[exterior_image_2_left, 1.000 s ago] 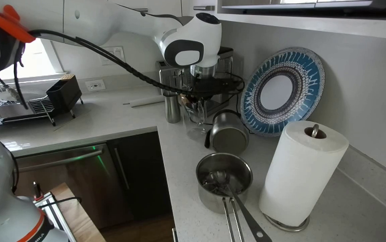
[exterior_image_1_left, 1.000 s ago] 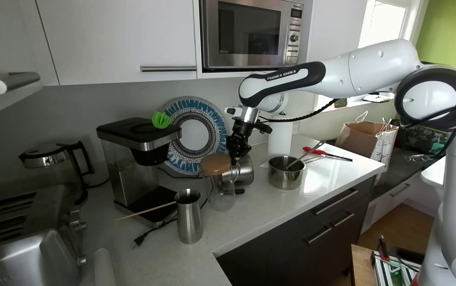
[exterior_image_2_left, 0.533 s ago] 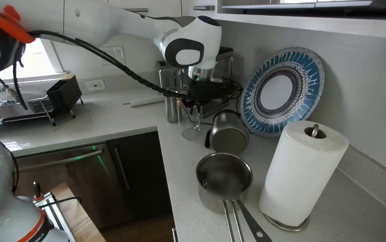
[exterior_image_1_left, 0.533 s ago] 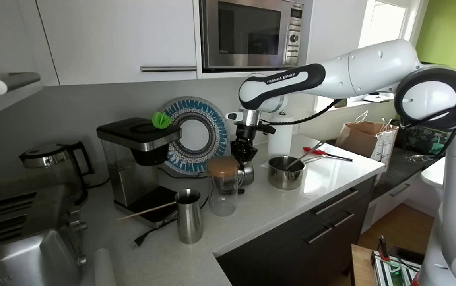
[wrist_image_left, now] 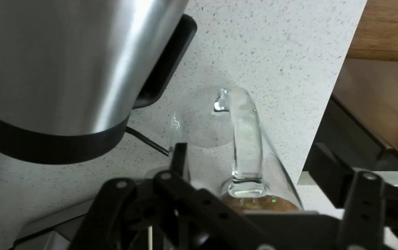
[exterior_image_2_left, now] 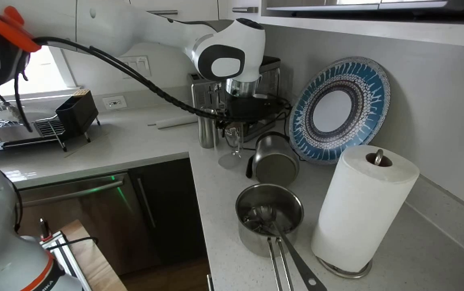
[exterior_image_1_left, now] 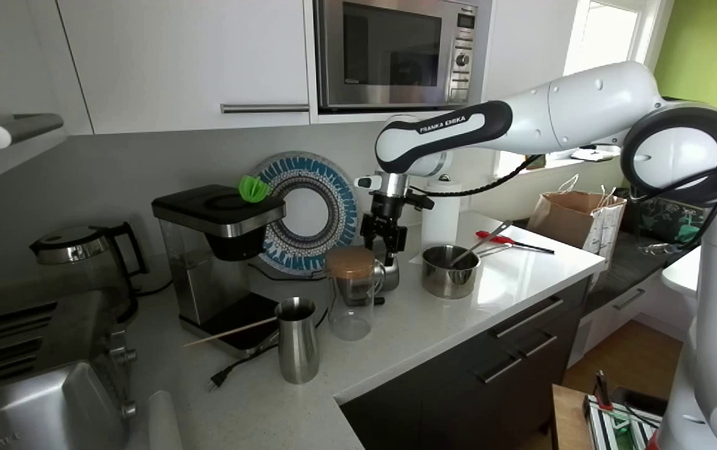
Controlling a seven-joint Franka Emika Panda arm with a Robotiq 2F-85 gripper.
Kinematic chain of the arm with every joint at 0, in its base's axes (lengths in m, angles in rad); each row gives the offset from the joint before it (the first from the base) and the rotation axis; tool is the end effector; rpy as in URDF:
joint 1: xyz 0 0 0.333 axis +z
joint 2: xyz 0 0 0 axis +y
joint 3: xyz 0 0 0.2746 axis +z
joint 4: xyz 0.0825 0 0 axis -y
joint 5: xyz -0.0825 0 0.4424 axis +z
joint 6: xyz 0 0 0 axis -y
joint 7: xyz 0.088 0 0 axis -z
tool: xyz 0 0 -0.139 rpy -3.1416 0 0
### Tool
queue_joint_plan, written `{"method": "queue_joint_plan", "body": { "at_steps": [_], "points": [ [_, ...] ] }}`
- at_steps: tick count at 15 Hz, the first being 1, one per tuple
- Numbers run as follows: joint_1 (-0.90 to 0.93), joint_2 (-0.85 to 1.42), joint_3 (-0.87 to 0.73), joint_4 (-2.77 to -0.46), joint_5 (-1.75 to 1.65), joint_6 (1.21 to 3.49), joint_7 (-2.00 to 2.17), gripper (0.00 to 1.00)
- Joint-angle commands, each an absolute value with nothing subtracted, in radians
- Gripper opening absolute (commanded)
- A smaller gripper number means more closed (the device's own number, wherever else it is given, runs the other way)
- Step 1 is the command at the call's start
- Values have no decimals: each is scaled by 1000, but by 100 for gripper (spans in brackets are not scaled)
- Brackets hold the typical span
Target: Pick up the clear jug and place it next to the dish rack on the kitchen counter
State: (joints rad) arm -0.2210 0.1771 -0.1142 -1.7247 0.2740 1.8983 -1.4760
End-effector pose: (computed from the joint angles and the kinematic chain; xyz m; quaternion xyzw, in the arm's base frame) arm 0.6365 -0.1897 0.3875 -0.8582 -0.4992 -0.0934 0.0743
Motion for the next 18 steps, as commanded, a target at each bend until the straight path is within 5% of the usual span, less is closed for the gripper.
{"method": "queue_joint_plan", "body": {
  "at_steps": [1,3,4,6,9,14,18],
  "points": [
    [-209,162,-114,-1757,255,1961,-1417,100],
    [-205,160,-111,-1773,253,1998,-1395,87],
    [-202,159,-109,-1777,248,2005,-1386,73],
    [-197,156,-106,-1783,234,2009,-1375,72],
    [-189,153,-102,-1787,219,2002,-1363,36],
    [-183,152,-99,-1796,193,1995,-1359,0],
    [-181,149,-99,-1798,185,2002,-1352,6]
  ]
}}
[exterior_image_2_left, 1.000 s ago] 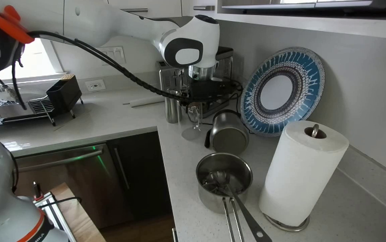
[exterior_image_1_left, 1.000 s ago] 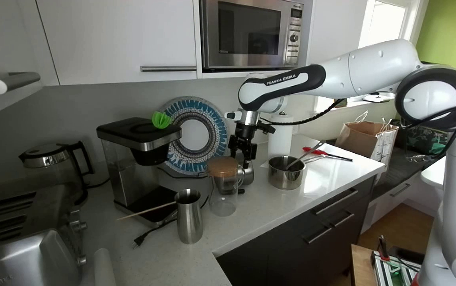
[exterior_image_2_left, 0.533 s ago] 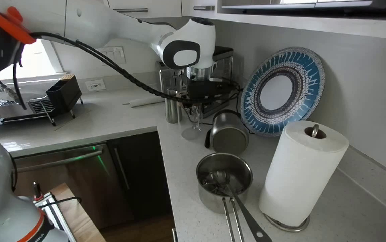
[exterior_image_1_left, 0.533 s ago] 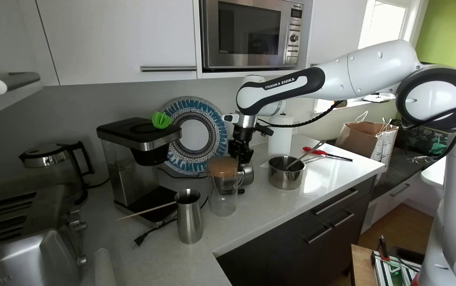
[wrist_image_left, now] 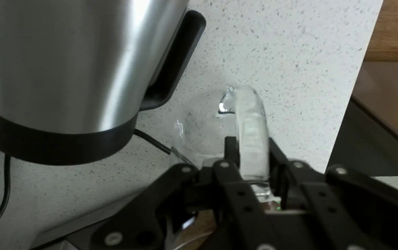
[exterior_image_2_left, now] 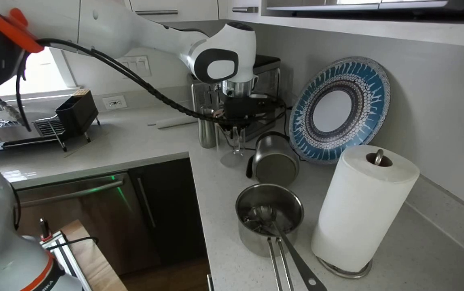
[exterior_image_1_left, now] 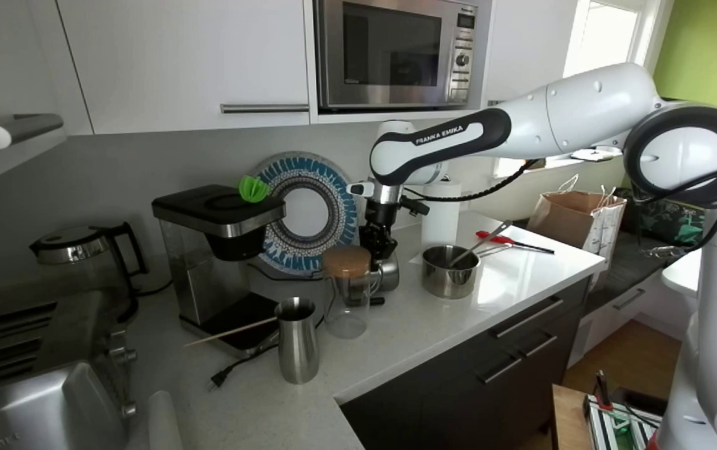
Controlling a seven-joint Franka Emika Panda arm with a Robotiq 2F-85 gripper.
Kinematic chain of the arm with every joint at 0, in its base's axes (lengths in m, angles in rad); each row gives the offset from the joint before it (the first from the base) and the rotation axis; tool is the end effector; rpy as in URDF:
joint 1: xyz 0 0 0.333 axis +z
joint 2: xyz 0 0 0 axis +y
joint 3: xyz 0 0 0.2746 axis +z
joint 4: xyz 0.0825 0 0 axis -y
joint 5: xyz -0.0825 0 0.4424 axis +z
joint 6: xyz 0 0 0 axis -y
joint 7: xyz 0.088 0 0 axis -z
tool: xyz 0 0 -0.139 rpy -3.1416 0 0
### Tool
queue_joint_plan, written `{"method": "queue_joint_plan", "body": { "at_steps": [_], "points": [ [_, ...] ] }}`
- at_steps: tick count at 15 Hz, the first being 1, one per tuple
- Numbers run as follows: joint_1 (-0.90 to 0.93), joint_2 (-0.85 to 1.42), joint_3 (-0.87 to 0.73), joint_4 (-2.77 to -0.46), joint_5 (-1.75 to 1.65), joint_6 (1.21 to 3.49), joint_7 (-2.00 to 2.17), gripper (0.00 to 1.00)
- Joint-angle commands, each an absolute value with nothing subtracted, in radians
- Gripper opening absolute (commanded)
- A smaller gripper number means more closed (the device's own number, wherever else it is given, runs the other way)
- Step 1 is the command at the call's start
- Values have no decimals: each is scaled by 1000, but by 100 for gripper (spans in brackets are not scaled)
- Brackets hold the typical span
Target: Pick up the clear jug and place it next to the dish rack on the kitchen counter
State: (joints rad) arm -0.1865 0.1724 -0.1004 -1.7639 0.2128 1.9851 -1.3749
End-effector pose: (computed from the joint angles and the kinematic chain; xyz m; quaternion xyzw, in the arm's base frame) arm 0.6451 -0.1683 0.3759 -0.8716 -0.4812 -0.0831 0.0420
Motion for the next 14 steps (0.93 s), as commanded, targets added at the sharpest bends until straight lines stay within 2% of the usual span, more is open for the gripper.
{"method": "queue_joint_plan", "body": {
  "at_steps": [1,14],
  "points": [
    [-182,148,-99,-1797,189,2005,-1352,6],
    [-196,148,-98,-1768,253,2040,-1351,6]
  ]
}}
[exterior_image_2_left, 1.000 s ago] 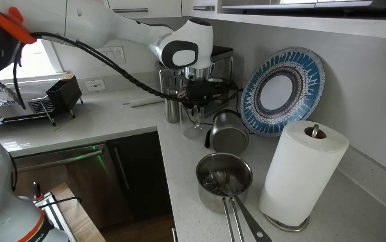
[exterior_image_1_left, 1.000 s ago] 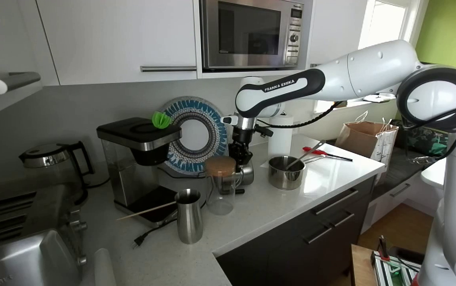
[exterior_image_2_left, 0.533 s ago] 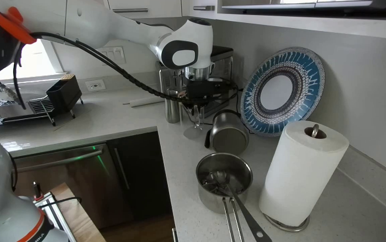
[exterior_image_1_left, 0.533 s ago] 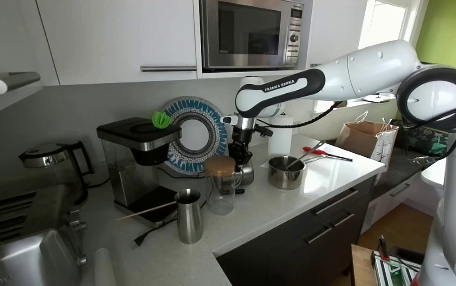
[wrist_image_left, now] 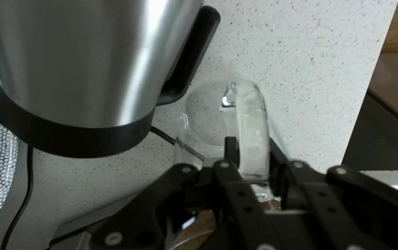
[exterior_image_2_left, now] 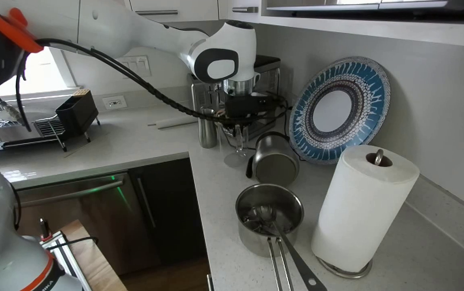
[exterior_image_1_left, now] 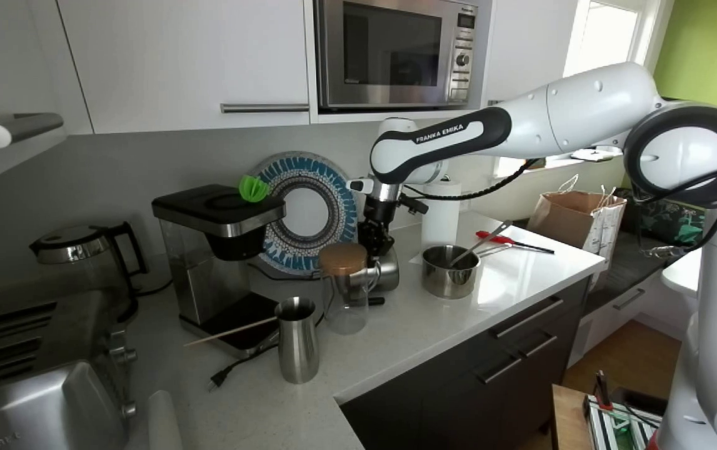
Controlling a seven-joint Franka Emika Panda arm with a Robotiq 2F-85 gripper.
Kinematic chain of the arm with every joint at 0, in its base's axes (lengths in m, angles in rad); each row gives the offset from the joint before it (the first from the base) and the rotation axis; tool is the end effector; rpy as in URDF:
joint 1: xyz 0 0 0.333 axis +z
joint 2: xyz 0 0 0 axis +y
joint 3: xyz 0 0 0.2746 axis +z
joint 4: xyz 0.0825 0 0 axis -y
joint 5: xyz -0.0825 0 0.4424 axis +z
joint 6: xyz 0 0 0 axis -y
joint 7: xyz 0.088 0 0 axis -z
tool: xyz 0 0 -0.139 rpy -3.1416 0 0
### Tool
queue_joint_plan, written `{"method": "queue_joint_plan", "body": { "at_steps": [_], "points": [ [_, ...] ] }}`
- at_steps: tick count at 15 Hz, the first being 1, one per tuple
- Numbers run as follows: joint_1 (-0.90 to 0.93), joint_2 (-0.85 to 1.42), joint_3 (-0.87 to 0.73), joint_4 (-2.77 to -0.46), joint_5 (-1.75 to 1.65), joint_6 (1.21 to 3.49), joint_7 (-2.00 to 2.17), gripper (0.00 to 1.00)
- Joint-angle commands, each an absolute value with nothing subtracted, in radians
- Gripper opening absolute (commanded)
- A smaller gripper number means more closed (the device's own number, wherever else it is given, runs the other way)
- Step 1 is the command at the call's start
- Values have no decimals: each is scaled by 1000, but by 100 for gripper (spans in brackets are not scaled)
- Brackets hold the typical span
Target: Pick up the clear jug and place it next to the dish rack on the kitchen counter
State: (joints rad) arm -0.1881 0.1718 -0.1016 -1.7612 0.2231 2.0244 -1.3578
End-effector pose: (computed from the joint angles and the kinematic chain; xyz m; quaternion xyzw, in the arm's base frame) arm 0.6501 -0.1719 0.3817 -0.8771 -0.4688 -0.1000 0.0298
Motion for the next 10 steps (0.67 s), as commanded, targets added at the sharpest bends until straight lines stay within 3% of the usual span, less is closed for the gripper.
{"method": "queue_joint_plan", "body": {
  "at_steps": [1,10],
  "points": [
    [-197,148,-97,-1765,264,2037,-1353,6],
    [-206,148,-98,-1760,328,2042,-1360,6]
  ]
}}
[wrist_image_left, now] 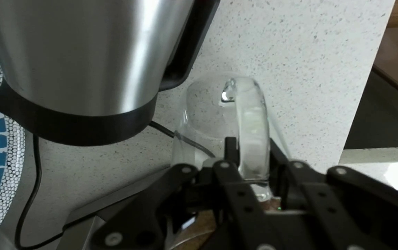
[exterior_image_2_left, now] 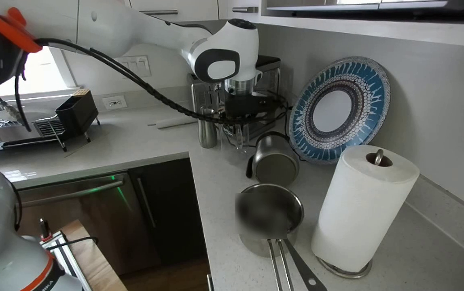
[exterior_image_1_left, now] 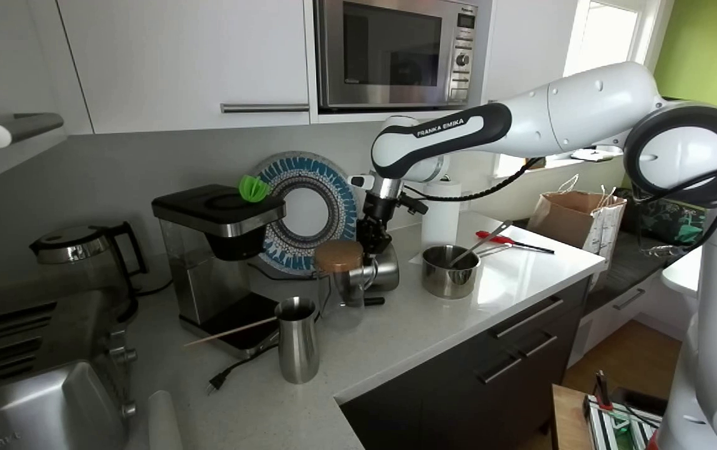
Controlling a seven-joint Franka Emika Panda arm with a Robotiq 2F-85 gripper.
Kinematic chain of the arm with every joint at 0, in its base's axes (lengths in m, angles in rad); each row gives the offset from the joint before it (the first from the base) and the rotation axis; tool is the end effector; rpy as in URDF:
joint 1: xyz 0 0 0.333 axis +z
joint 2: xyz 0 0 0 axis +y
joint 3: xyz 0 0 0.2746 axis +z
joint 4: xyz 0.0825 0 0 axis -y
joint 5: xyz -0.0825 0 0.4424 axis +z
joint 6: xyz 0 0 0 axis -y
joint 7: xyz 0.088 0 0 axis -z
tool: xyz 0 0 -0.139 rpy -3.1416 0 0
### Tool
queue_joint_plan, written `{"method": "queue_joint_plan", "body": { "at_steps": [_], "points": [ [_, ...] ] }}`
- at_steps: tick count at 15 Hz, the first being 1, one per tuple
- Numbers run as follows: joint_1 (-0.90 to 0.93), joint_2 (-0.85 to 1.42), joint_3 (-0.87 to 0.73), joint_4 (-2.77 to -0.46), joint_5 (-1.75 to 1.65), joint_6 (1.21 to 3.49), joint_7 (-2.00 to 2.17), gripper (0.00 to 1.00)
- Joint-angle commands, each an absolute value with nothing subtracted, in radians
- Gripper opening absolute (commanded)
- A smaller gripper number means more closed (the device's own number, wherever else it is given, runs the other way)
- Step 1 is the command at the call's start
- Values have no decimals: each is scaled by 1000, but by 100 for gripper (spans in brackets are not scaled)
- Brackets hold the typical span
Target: Pick up the clear jug and place it next to the dish rack on the kitchen counter
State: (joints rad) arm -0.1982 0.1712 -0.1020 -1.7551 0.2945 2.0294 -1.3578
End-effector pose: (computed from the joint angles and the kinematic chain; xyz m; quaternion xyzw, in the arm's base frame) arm 0.6523 -0.1739 0.3873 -0.8826 -0.4499 -0.1281 0.0471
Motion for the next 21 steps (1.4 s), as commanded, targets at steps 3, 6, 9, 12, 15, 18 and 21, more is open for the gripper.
{"method": "queue_joint_plan", "body": {
  "at_steps": [3,6,9,12,15,18,21],
  "points": [
    [-208,129,-96,-1760,350,2022,-1375,6],
    [-208,97,-95,-1767,371,1996,-1402,6],
    [-204,72,-101,-1772,384,1948,-1427,6],
    [-199,49,-107,-1781,392,1917,-1443,6],
    [-196,40,-111,-1784,385,1892,-1454,6],
    [-190,34,-110,-1787,377,1868,-1475,6],
    [-183,30,-106,-1791,375,1850,-1498,6]
  ]
}}
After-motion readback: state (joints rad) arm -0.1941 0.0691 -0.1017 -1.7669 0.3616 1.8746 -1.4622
